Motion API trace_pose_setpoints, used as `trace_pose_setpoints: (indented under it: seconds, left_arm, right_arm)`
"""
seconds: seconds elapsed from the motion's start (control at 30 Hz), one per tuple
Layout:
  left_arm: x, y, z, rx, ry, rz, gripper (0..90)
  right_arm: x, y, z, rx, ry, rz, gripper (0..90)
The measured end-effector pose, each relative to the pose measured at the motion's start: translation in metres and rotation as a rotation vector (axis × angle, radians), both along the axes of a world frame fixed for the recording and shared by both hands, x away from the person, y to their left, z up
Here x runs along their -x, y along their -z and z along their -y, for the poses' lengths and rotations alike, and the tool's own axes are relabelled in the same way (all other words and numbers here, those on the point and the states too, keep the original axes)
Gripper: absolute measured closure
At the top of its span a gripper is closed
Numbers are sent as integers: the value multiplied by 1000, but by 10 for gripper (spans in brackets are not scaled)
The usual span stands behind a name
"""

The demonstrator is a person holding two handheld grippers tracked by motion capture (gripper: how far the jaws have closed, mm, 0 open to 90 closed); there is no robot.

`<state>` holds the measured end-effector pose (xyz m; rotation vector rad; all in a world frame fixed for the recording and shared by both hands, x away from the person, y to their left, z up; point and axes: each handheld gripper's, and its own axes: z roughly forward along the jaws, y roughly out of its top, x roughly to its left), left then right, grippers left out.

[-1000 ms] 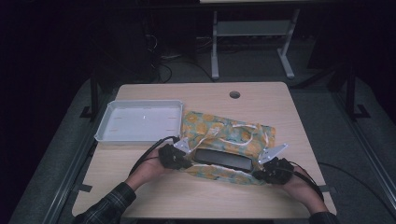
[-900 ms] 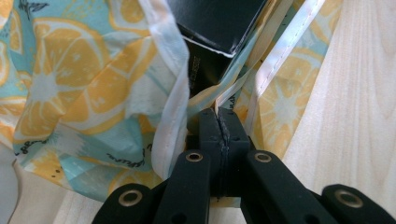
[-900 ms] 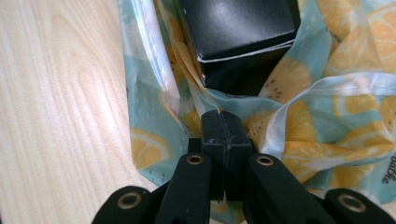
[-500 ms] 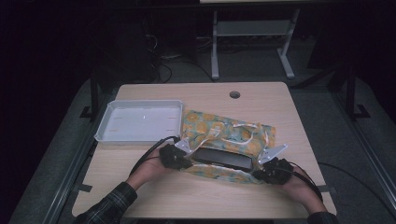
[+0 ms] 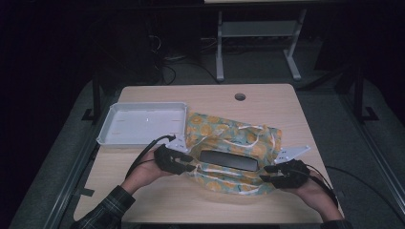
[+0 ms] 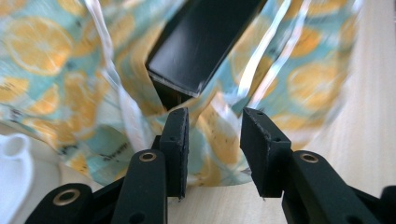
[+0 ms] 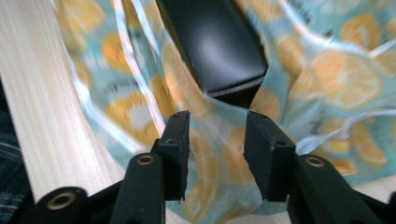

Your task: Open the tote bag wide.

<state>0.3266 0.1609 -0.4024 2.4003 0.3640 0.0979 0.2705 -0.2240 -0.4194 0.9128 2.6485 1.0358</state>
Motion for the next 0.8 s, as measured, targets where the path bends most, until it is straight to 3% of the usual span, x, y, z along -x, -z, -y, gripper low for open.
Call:
trace_pose_setpoints:
  seconds: [0.13, 0.23, 0.4, 0.5, 0.6, 0.8]
  left_arm:
    - [5, -13, -2, 45, -4, 22, 637]
    - [7, -20, -1, 51, 0, 31, 753]
    - [2, -27, 2, 62, -10, 43, 894]
    - [-4, -29, 7, 52, -3, 50, 895]
    - [-9, -31, 11, 65, -11, 58, 895]
    - [-18, -33, 21, 51, -3, 75, 894]
  right_arm:
    - [6, -10, 0, -29, -7, 38, 627]
    - [7, -14, -2, -22, -18, 52, 691]
    - [-1, -18, -4, -24, -10, 66, 713]
    - [-8, -22, -6, -31, 1, 82, 760]
    - [-16, -27, -7, -44, 4, 93, 761]
    - [-25, -36, -12, -69, 2, 120, 766]
